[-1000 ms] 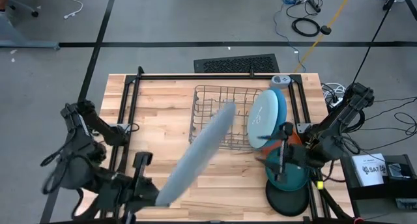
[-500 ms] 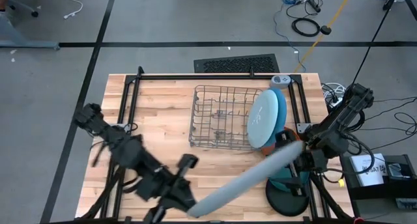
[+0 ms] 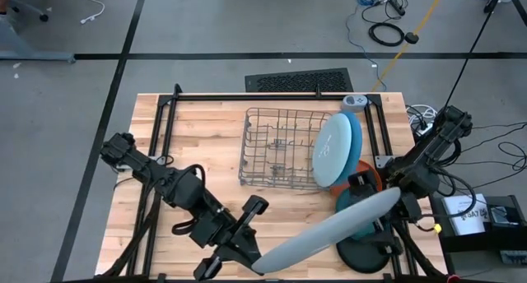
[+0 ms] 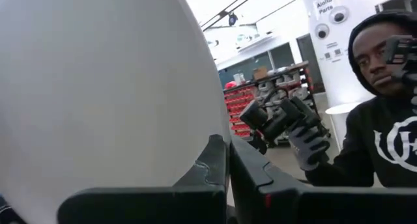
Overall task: Sort dishes
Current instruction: Put the gray plate into the dish rack
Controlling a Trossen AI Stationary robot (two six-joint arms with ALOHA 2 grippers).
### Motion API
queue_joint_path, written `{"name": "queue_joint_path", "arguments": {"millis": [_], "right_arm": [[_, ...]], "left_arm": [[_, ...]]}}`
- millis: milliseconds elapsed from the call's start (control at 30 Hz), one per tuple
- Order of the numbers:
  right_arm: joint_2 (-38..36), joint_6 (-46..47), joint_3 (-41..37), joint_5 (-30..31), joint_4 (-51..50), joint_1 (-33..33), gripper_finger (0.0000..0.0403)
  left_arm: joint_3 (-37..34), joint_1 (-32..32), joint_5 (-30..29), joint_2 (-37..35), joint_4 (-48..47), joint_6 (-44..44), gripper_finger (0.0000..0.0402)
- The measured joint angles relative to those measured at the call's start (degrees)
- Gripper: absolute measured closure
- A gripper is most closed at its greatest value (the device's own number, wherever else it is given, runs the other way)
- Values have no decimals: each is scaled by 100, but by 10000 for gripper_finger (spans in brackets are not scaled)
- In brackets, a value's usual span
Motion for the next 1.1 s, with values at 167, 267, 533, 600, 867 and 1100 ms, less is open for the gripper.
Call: {"name": "queue_joint_path", "arguments": {"millis": [167, 267, 533, 600, 867, 1100], "right_arm": [[0, -57, 0, -107, 101, 0, 107], [81, -125, 0, -171, 329, -1, 124], [197, -335, 0, -172, 570, 0, 248], [197, -353, 0, -174, 560, 0, 293], [205, -435, -4, -274, 444, 13, 388], [199, -523, -3, 26, 403, 1, 396]], "left_arm": [[0, 7, 7, 0, -89, -143, 401], [0, 35, -60, 0, -204, -163, 401], [0, 151, -125, 171, -249, -316, 401], [0, 151, -139, 173, -251, -315, 401], [2, 98, -465, 146, -45, -281, 384], [2, -212, -1580, -108, 3, 493, 273]]}}
